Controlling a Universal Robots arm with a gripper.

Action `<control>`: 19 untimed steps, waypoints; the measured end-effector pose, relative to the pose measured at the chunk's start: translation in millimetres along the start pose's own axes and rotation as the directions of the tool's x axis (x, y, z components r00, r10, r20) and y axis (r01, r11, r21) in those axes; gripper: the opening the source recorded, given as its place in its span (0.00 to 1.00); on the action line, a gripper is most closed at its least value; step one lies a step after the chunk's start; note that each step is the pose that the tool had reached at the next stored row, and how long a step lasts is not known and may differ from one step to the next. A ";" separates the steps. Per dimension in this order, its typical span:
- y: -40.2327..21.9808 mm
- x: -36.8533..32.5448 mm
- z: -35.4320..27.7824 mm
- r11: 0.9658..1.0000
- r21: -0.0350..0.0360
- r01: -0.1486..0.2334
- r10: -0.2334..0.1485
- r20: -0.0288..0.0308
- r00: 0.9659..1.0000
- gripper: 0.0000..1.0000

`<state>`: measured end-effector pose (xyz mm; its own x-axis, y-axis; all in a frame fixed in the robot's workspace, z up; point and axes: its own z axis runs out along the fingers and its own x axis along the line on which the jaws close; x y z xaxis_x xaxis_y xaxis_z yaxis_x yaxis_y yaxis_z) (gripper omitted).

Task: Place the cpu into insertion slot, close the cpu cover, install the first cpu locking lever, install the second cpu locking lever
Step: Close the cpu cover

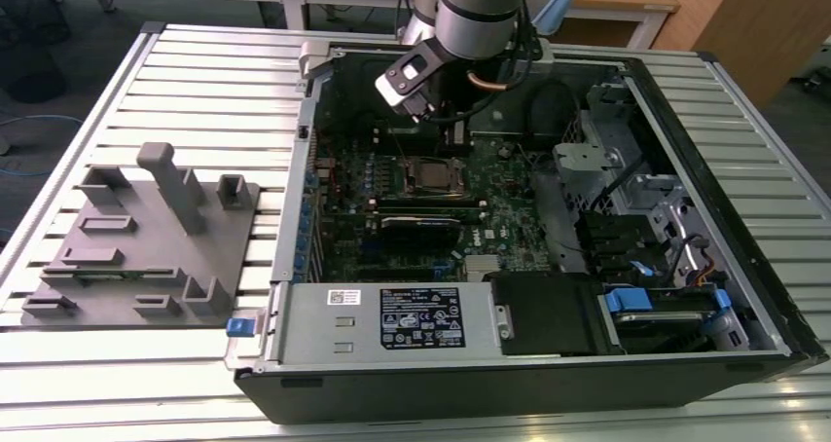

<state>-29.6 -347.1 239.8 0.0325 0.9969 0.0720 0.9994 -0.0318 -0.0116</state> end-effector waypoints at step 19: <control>0.0 0.0 0.2 0.992 0.009 0.128 -0.128 0.001 0.992 0.11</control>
<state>-29.5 -347.1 239.6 -0.0958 0.9928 0.0721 0.9952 0.0969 -0.0115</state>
